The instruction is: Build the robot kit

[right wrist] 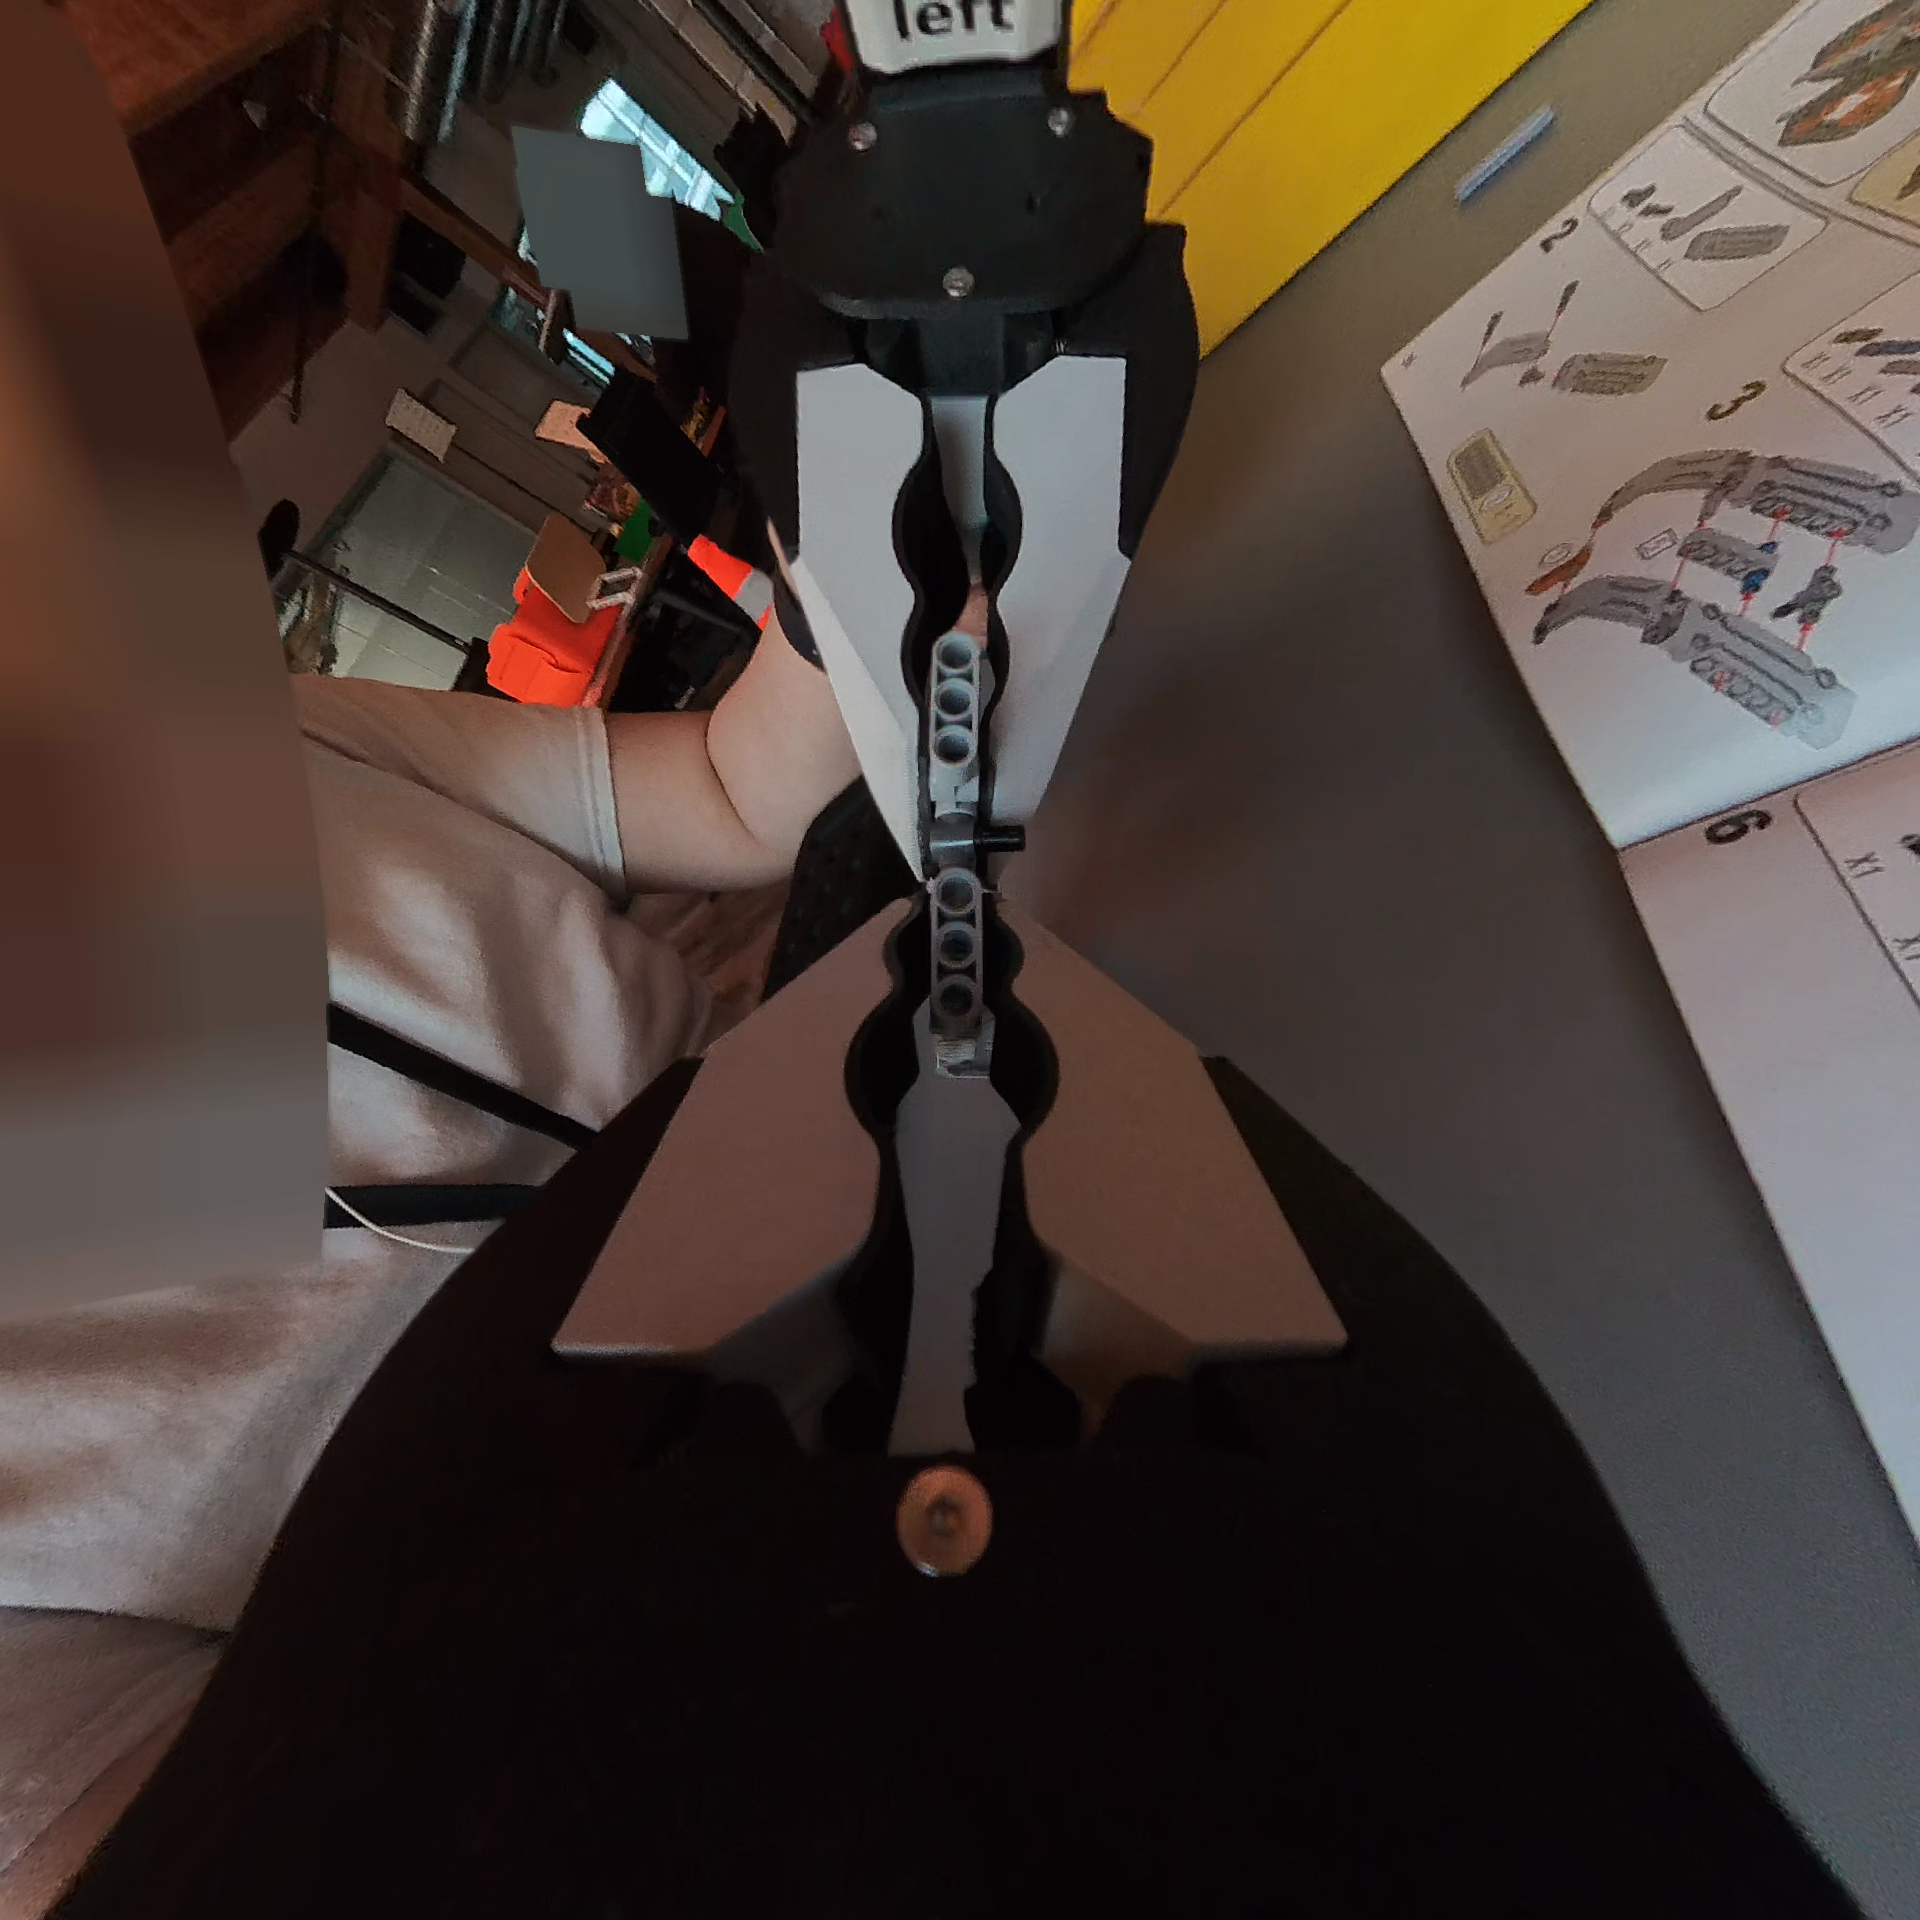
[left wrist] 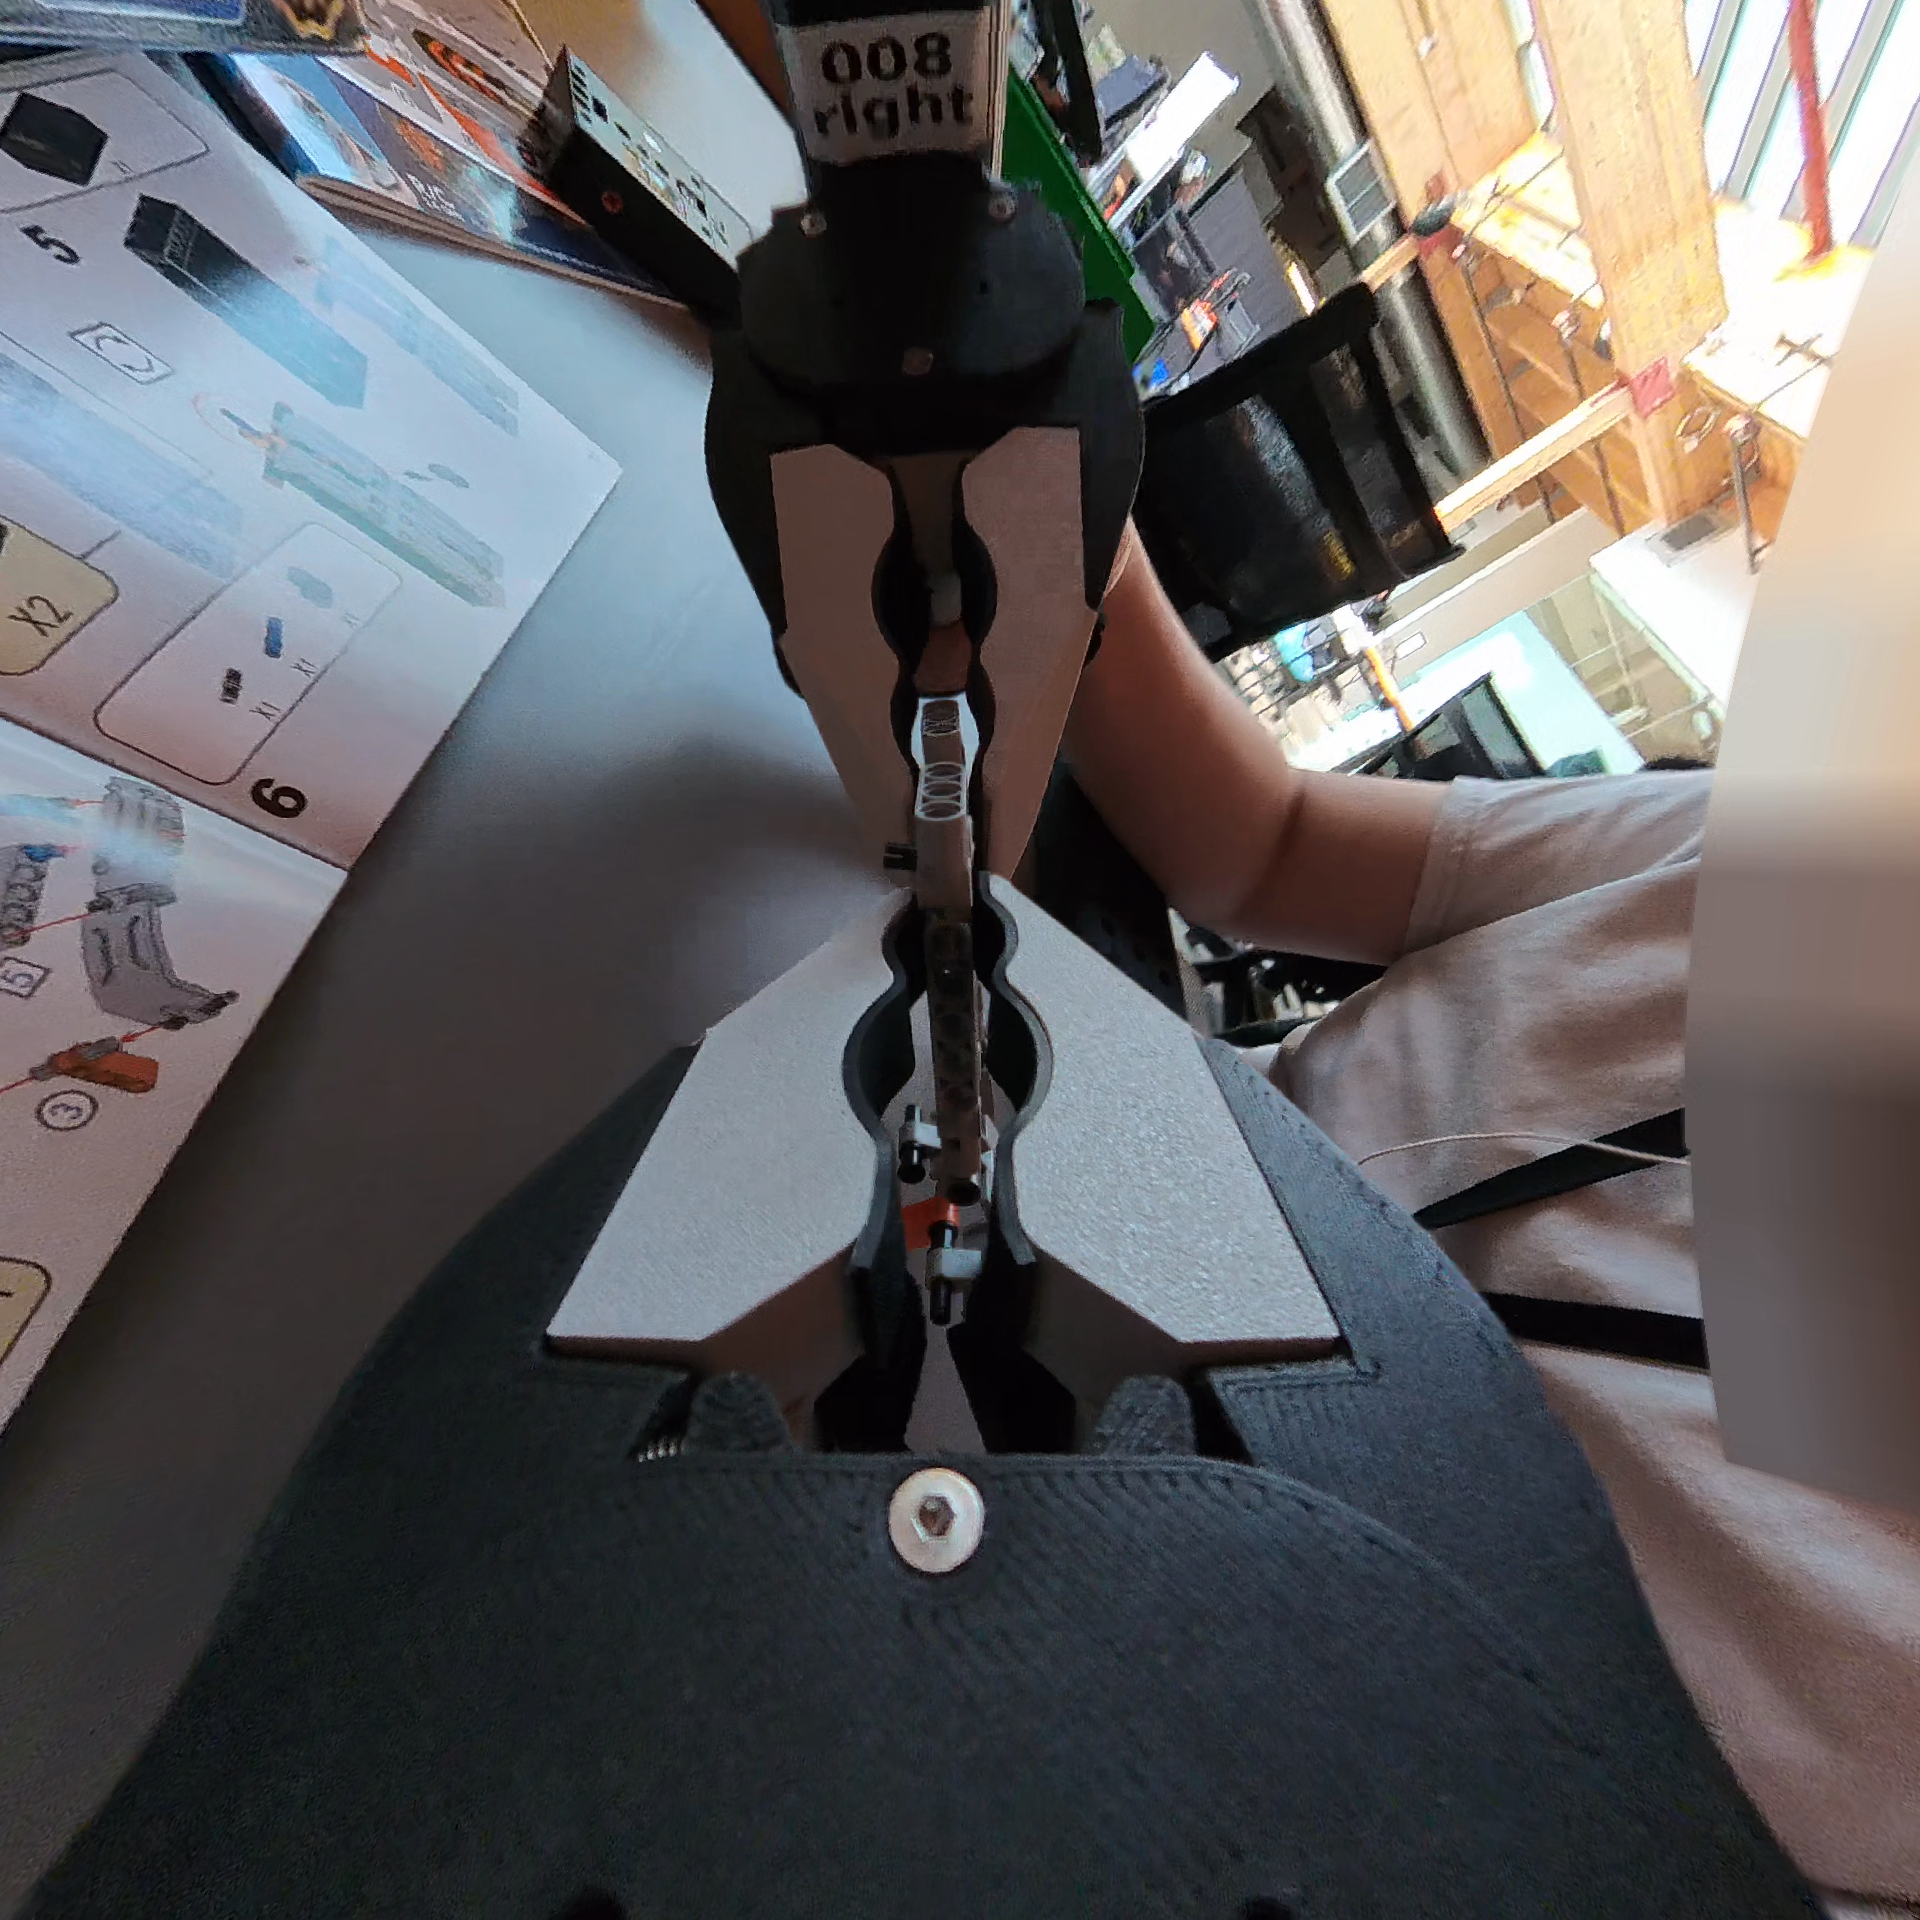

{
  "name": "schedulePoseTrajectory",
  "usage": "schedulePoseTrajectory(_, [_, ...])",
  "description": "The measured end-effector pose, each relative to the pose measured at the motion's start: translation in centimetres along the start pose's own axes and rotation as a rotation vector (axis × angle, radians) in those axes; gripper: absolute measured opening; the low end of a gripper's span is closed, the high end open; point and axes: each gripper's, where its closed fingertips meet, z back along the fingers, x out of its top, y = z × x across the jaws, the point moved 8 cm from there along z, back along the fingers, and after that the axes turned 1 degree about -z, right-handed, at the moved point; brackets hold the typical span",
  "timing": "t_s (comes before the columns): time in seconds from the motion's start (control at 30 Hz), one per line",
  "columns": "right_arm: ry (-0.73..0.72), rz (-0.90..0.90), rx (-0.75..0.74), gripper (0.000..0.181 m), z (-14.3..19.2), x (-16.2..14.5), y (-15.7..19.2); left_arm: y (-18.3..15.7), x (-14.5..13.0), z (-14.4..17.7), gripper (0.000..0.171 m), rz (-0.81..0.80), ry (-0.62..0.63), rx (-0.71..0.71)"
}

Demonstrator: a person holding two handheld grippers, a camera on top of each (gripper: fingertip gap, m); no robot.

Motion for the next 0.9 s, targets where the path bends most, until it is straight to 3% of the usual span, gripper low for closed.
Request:
schedulePoseTrajectory(0.1, [-0.089, -0.015, 0.042, 0.004, 0.0, 0.6, -0.1, 0.4, 0.4, 0.9, 0.005, 0.053, -0.091, -0.056])
schedulePoseTrajectory(0.4, [-0.165, -0.047, 0.082, 0.004, 0.3, 0.7, -0.3, 1.1, 0.6, 1.0, 0.004, 0.142, -0.163, -0.137])
schedulePoseTrajectory(0.9, [-0.396, -0.135, 0.017, 0.004, 0.1, 1.5, -1.7, 1.9, 1.2, 2.3, 0.005, 0.134, -0.335, 0.017])
